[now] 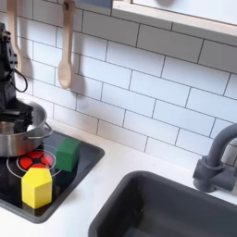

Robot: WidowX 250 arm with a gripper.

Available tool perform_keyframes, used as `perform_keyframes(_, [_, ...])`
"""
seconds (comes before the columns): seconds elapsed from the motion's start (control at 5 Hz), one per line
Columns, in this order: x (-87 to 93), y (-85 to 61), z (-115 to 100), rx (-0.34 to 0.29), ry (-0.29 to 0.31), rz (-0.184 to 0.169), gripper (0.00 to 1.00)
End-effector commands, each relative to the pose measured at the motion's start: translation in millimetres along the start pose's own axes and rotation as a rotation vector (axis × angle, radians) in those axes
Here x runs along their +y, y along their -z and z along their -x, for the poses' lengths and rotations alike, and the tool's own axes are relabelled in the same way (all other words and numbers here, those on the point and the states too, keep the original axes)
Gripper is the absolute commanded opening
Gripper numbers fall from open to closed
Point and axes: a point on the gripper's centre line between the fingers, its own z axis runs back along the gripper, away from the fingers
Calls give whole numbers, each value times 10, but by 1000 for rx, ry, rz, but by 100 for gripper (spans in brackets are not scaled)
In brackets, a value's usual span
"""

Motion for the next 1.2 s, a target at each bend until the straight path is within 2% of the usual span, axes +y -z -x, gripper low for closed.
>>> perform_keyframes(0.0, [26,-26,52,-1,-2,-1,100])
perform_keyframes(0.4, [169,32,139,10,-21,-15,100])
perform_keyframes(0.6, [163,18,198,8,-3,-18,100])
perform_keyframes(1.0, [272,-27,342,1,-2,-23,100])
